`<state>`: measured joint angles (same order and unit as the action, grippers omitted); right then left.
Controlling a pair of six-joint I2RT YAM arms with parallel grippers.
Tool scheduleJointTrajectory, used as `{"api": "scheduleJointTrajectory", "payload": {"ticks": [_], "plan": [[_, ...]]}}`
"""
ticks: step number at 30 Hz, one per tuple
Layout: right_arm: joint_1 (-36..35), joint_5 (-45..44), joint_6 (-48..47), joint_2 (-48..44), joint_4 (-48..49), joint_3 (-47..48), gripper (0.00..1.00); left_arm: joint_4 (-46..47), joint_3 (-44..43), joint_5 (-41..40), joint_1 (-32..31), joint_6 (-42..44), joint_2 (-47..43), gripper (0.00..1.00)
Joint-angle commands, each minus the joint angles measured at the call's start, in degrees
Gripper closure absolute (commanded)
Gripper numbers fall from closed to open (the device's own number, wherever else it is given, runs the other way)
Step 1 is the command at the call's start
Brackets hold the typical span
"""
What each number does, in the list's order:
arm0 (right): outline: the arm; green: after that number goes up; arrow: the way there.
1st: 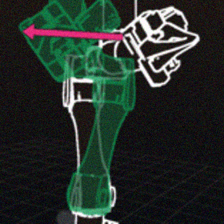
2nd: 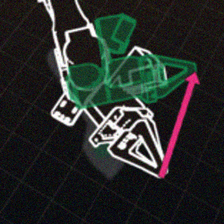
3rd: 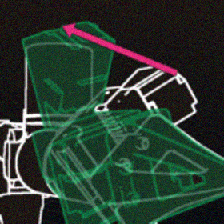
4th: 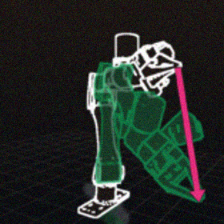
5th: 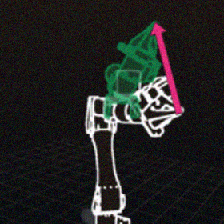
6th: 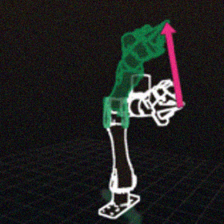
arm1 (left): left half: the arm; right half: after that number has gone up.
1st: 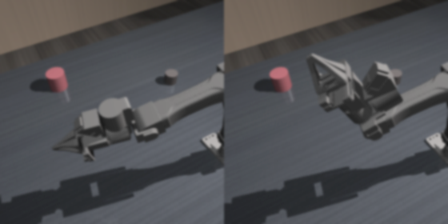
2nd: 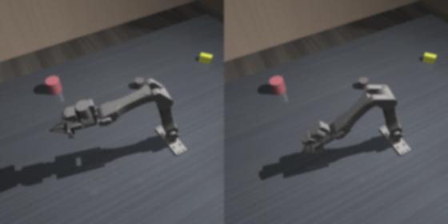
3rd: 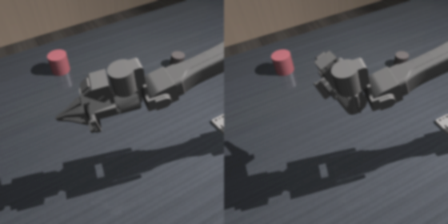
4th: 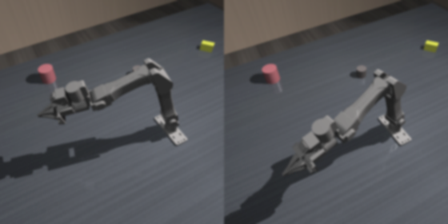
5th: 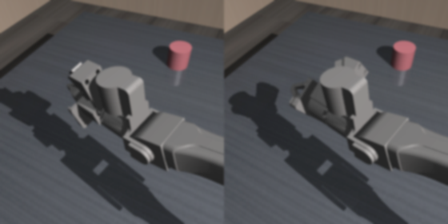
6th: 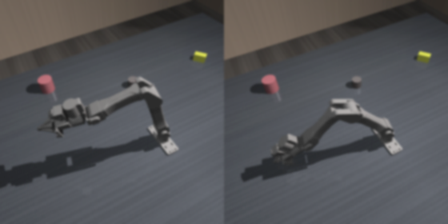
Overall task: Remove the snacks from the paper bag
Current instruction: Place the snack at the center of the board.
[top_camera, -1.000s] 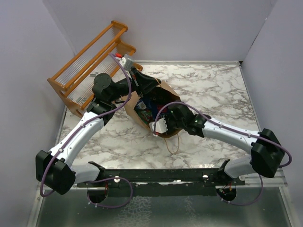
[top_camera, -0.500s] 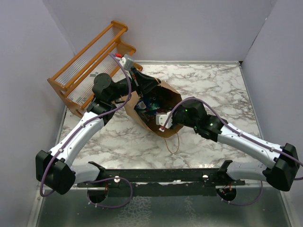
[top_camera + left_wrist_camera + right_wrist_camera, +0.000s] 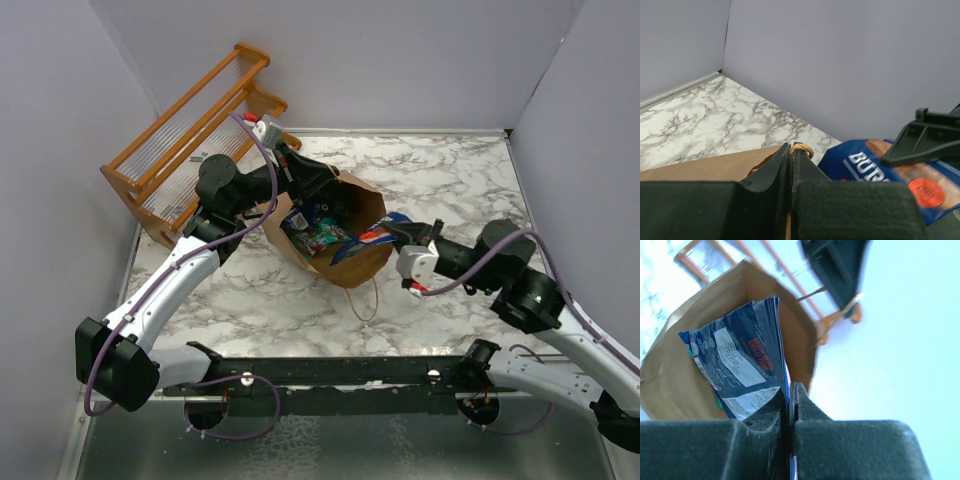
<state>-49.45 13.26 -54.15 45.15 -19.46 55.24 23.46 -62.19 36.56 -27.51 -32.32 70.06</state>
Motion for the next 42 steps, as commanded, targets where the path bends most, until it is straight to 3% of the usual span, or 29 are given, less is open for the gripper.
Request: {"api": "scheduleJointTrajectory", "payload": {"ticks": [1,4,10,16,18,23,31,37,42], "plan": [[-0.3,-6.3,4.5,-3.7,1.3,5.5,0.99,0.7,0.0,-0.6,-0.3,0.6,-1.2,1.0],[-0.2,-13.5,8.7,-4.4,7.0,6.8,0.99,0.5,0.0,-0.8,-0.2,0.8,-1.2,1.0],[-0.3,-39.0,15.4,0.5,23.6,7.6,0.99,0.2,0.0,-1.2,-0.3,1.2,-1.4,1.0],[1.1,-56.4,7.3,8.4,40.6,6.2,0.99,-0.6,-0.2,-1.8,-0.3,2.0,-1.4,1.0],[5.7,-56.1,8.5,10.8,41.1,6.2,0.99,-0.6,-0.2,-1.8,-0.3,2.0,-1.5,1.0],[24.1,-47.6,24.6,18.1,30.1,8.0,0.99,-1.2,-0.3,-2.0,-0.3,2.5,-1.7,1.0],[40.9,-45.5,31.4,32.4,35.5,1.0,0.99,-1.4,-0.3,-2.2,-0.3,2.8,-1.9,1.0],[52.3,-49.2,28.9,39.2,41.3,-1.5,0.99,-0.8,-0.1,-2.0,-0.4,2.2,-2.0,1.0],[55.3,-50.4,25.1,41.8,43.5,-3.2,0.99,-2.1,-0.3,-2.9,-1.8,3.6,-1.9,1.0]]}}
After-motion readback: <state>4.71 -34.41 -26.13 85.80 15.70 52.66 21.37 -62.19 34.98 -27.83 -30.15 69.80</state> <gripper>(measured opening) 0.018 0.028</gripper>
